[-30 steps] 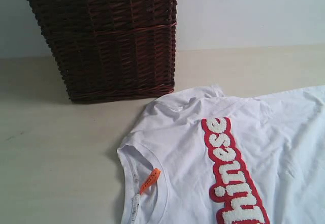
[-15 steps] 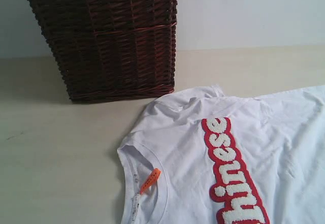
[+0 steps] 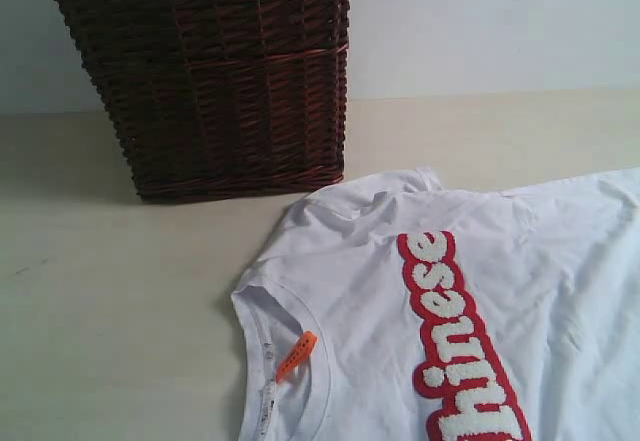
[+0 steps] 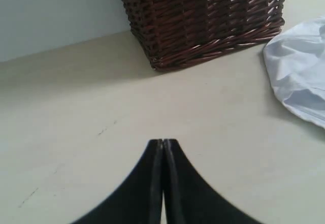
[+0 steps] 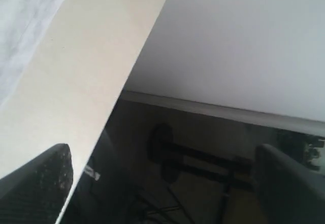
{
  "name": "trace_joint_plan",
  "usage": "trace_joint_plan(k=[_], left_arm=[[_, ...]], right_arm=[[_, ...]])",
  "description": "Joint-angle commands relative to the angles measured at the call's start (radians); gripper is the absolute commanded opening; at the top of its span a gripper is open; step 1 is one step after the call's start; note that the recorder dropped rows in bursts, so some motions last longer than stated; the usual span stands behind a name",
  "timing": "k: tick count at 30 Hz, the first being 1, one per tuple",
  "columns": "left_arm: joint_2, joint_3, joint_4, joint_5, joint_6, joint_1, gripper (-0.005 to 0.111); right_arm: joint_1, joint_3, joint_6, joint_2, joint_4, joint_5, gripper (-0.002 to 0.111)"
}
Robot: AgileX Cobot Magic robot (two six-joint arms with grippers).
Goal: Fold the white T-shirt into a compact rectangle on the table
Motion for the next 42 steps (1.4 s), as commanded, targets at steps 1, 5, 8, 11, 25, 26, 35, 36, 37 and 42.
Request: trace_joint_plan(k=[1,5,8,11,25,26,35,36,37,42], left_arm=[[-0.005,-0.004,0.000,-0.009,-0.003,0.001,0.000],[-0.005,-0.004,0.000,-0.009,-0.003,0.001,0.000],[-0.005,-0.004,0.000,-0.009,-0.003,0.001,0.000],[-0.005,-0.004,0.000,-0.009,-0.003,0.001,0.000],[-0.005,-0.004,0.000,-0.009,-0.003,0.001,0.000],[-0.005,-0.004,0.000,-0.009,-0.003,0.001,0.000],[-0.005,-0.004,0.000,-0.009,-0.003,0.001,0.000],[-0.005,-0.004,0.000,-0.009,-0.003,0.001,0.000],[-0.005,-0.004,0.000,-0.009,-0.003,0.001,0.000],[-0.005,-0.004,0.000,-0.009,-0.003,0.001,0.000]], right_arm=[[-0.050,0.006,0.068,0.113,-0.012,-0.008,0.090],[-0.066,0.006,-0.122,0.213,-0.019,-0.006,0.090],[-0.072,0.006,-0.391,0.257,-0.011,-0.021,0.090],[-0.083,0.006,-0.721,0.282,0.078,-0.023,0.090],[-0.095,0.001,-1.496,0.182,1.351,0.394,0.090],[-0.095,0.001,-1.441,0.170,1.455,0.415,0.090],[-0.095,0.001,-1.024,0.006,1.957,0.445,0.090],[-0.093,0.001,-1.024,-0.011,1.962,0.445,0.090],[-0.093,0.001,-1.024,-0.030,1.962,0.445,0.090],[-0.093,0.001,-1.051,-0.098,1.949,0.447,0.090]])
